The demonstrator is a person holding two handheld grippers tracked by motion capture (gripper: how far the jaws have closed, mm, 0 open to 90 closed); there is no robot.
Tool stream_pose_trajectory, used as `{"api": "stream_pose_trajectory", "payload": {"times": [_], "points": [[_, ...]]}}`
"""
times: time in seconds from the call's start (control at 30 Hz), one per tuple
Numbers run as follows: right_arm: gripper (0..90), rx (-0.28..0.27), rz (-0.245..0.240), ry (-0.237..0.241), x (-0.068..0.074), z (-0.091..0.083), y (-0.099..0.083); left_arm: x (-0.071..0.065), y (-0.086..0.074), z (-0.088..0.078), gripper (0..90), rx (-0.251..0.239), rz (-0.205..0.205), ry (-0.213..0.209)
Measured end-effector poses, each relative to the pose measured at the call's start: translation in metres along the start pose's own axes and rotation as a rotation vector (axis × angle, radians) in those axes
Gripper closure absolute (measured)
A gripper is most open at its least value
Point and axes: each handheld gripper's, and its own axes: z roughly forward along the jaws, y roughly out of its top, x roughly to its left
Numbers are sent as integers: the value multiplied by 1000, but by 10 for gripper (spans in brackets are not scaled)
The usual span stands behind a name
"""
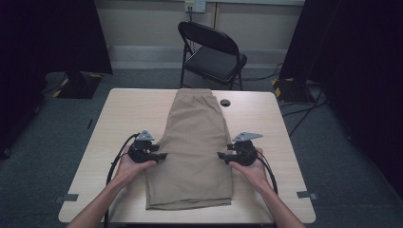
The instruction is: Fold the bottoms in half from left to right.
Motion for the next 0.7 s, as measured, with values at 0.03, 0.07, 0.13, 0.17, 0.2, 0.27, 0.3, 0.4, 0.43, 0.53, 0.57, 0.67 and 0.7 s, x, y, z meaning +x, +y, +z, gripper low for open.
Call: {"api": "stream_pose_trajectory", "payload": {"times": [0.03, 0.07, 0.13, 0.17, 0.2, 0.27, 0.3, 0.4, 0.43, 0.53, 0.57, 0.67, 0.7], "points": [[416, -5, -8, 12, 4, -6, -1, -1, 0, -5, 435, -4, 0, -9], [436, -16, -15, 35, 8, -14, -4, -3, 0, -9, 435, -11, -1, -11], [495, -21, -58, 84, 20, -31, -11, -12, -5, -20, 438, -5, 11, -9], [525, -26, -78, 127, 27, -40, -18, -15, -8, -22, 445, -6, 27, 8], [525, -20, -83, 151, 29, -43, -21, -17, -11, -23, 445, -6, 29, 7], [521, -3, -92, 195, 34, -47, -29, -19, -18, -24, 448, 5, 36, -2], [512, 10, -88, 207, 36, -47, -33, -20, -21, -23, 452, 19, 42, -6], [509, 54, -105, 218, 43, -45, -47, -16, -22, -16, 460, 32, 45, 0], [509, 77, -122, 230, 46, -44, -50, -15, -22, -15, 467, 39, 46, 2], [504, 88, -152, 256, 52, -44, -55, -14, -22, -11, 478, 47, 63, 28], [501, 98, -159, 262, 53, -43, -58, -14, -21, -11, 471, 49, 64, 28], [504, 131, -181, 289, 55, -41, -67, -12, -22, -10, 461, 37, 38, 16], [503, 134, -192, 297, 57, -41, -68, -11, -22, -11, 460, 35, 44, 16]]}}
